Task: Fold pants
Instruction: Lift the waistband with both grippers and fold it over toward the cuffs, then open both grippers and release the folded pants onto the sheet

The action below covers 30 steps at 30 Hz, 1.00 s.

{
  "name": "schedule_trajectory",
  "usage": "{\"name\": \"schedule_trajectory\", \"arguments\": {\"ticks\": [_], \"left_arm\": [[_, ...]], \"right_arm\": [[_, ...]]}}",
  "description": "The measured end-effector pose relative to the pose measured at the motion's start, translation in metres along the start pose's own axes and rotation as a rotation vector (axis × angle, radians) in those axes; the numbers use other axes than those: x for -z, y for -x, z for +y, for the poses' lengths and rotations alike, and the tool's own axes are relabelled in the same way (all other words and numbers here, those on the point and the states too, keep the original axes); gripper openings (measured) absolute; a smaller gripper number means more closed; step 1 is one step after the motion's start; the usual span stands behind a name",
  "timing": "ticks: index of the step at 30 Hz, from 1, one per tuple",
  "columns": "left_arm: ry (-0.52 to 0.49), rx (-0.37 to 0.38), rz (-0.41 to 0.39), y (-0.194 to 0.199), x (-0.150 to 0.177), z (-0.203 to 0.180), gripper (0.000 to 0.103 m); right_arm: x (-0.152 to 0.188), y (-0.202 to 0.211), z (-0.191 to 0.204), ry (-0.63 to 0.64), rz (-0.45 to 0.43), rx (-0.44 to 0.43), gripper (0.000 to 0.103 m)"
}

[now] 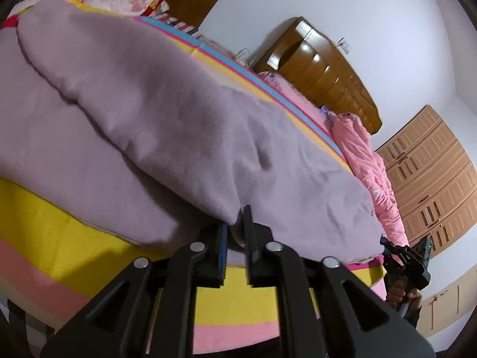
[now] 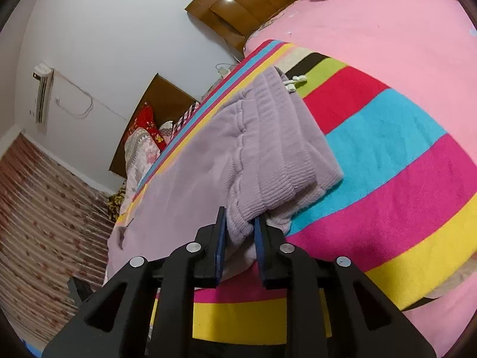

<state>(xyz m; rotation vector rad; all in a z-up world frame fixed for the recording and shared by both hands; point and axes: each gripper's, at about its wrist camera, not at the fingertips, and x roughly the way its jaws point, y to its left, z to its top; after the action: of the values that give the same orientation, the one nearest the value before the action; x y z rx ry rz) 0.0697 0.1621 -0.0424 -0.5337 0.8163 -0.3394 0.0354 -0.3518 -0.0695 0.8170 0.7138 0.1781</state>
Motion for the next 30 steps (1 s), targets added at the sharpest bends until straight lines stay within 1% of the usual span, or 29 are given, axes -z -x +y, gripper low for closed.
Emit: {"name": "schedule_trajectory", "arguments": {"ticks": [1, 2, 3, 4, 5, 7, 9, 12, 16, 17, 18, 19, 20, 21, 22, 23, 25, 27, 29, 30], "left_arm": [[-0.007, -0.002, -0.004, 0.001, 0.0, -0.001, 0.027], [-0.009, -0.007, -0.011, 0.003, -0.001, -0.001, 0.038], [-0.004, -0.01, -0.019, 0.005, -0.001, 0.0, 0.046], [0.001, -0.009, -0.022, 0.006, -0.002, 0.0, 0.048], [0.005, -0.009, -0.022, 0.005, -0.002, 0.001, 0.048], [0.006, -0.011, -0.016, 0.004, 0.001, 0.004, 0.048], [0.004, -0.01, -0.021, 0.003, 0.0, 0.002, 0.048], [0.005, -0.006, -0.02, 0.002, -0.001, 0.002, 0.048], [-0.001, -0.009, -0.021, 0.004, -0.001, 0.004, 0.048], [-0.004, -0.009, -0.022, 0.004, -0.002, 0.004, 0.046], [-0.009, -0.011, -0.022, 0.004, -0.001, 0.006, 0.045], [-0.017, -0.018, -0.026, 0.004, -0.001, 0.005, 0.039], [-0.026, -0.027, -0.032, 0.005, 0.0, 0.004, 0.019], [-0.039, -0.034, -0.038, 0.005, 0.0, 0.003, 0.012], [-0.046, -0.032, -0.047, 0.007, 0.0, 0.001, 0.011], [-0.058, -0.035, -0.061, 0.011, 0.001, -0.002, 0.008], [-0.093, -0.052, -0.085, 0.017, 0.001, -0.008, 0.008], [-0.107, -0.056, -0.116, 0.024, 0.003, -0.013, 0.008], [-0.115, -0.07, -0.108, 0.024, 0.004, -0.013, 0.008], [-0.115, -0.086, -0.086, 0.019, 0.005, -0.012, 0.008]], "right_arm": [[0.004, 0.004, 0.004, 0.01, -0.013, 0.012, 0.031], [0.009, 0.007, 0.009, 0.017, -0.027, 0.035, 0.033], [0.017, 0.012, 0.016, 0.035, -0.039, 0.077, 0.039], [0.024, 0.013, 0.023, 0.059, -0.038, 0.091, 0.04], [0.033, 0.012, 0.031, 0.092, -0.026, 0.082, 0.04], [0.055, 0.002, 0.056, 0.181, 0.044, 0.023, 0.04], [0.068, -0.011, 0.073, 0.225, 0.081, -0.01, 0.04], [0.073, -0.031, 0.08, 0.219, 0.114, -0.025, 0.039], [0.067, -0.043, 0.077, 0.187, 0.103, -0.034, 0.039], [0.066, -0.043, 0.078, 0.191, 0.095, -0.029, 0.038], [0.066, -0.042, 0.079, 0.203, 0.085, -0.008, 0.029], [0.067, -0.042, 0.079, 0.216, 0.08, 0.009, 0.018], [0.067, -0.041, 0.079, 0.215, 0.078, 0.01, 0.016], [0.068, -0.04, 0.078, 0.213, 0.075, 0.011, 0.013], [0.069, -0.036, 0.08, 0.22, 0.064, 0.01, 0.009], [0.07, -0.034, 0.081, 0.23, 0.054, 0.013, 0.009], [0.07, -0.028, 0.087, 0.255, 0.029, 0.02, 0.008], [0.069, -0.03, 0.085, 0.253, 0.03, 0.017, 0.008], [0.07, -0.038, 0.079, 0.244, 0.053, 0.036, 0.007], [0.072, -0.043, 0.071, 0.226, 0.069, 0.041, 0.007]]}}
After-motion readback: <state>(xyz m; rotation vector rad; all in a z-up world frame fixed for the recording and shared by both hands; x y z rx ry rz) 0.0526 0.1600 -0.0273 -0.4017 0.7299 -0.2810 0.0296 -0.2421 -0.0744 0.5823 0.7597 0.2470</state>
